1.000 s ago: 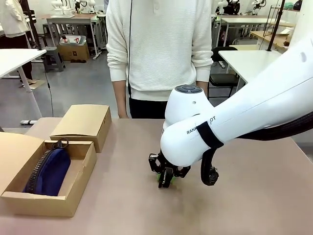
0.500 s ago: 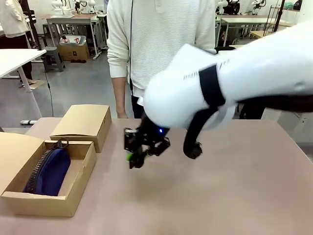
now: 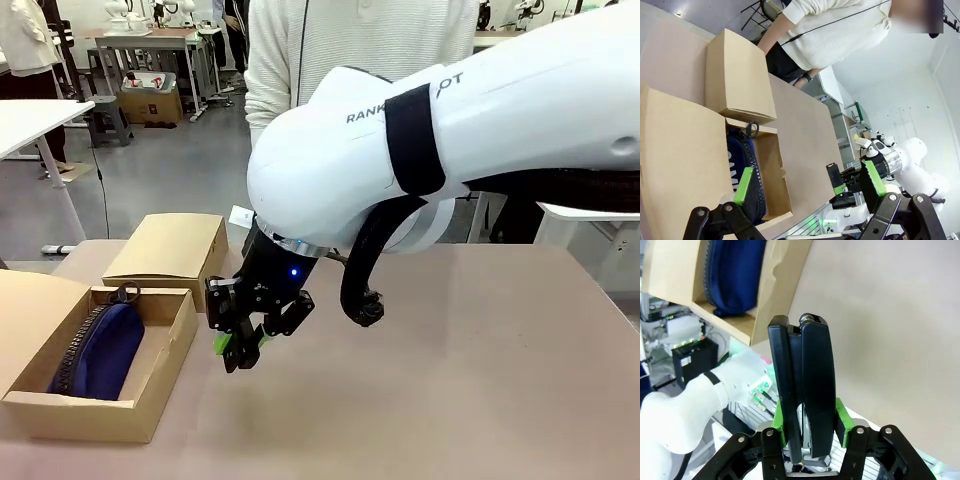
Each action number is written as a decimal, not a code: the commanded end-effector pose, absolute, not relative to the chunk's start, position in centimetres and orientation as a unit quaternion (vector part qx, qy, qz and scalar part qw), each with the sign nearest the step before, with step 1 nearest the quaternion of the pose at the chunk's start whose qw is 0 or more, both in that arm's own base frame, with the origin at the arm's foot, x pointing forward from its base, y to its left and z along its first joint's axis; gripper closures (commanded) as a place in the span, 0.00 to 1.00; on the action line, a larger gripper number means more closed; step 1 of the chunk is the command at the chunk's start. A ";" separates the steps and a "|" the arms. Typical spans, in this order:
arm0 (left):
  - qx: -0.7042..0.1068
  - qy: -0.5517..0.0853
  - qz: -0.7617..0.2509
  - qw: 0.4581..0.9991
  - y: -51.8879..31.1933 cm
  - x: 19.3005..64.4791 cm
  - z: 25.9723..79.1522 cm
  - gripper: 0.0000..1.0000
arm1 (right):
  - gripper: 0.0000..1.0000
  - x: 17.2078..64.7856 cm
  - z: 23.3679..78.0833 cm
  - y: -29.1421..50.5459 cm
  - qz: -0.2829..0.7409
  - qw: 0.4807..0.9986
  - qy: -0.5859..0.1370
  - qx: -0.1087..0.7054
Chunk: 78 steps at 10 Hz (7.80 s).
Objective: Place items inside the box.
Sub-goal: Pick up a Pencil pouch or Stapler and place it inside the Mailer Box closest to the robot, then close the lid of the Mailer Box closest to the robot.
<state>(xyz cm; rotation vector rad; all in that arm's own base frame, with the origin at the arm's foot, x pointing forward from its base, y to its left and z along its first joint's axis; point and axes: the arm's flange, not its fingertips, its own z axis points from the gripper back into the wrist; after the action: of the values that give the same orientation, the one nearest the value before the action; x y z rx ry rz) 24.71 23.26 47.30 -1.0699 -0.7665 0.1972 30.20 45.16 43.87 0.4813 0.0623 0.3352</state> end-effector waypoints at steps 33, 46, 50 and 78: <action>-0.501 -0.368 0.083 0.779 23.2 24.7 47.3 0.00 | 0.00 32.0 39.6 59.8 -0.024 0.949 0.024 0.314; -0.501 -0.368 0.083 0.779 23.2 24.7 47.3 0.00 | 0.00 28.5 48.0 29.6 0.049 0.875 0.128 0.464; -0.501 -0.368 0.083 0.779 23.2 24.7 47.3 0.00 | 0.00 28.8 51.3 13.0 0.001 0.805 0.143 0.575; -0.399 -0.502 -0.212 0.737 24.1 29.6 52.2 0.00 | 0.00 24.6 44.9 -5.4 0.109 0.704 0.134 0.689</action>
<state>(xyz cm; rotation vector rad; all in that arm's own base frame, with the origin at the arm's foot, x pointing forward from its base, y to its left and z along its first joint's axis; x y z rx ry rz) 28.43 23.52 52.16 -0.8921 -1.0031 -0.4634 24.49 -5.71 44.34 1.5133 0.2933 0.2615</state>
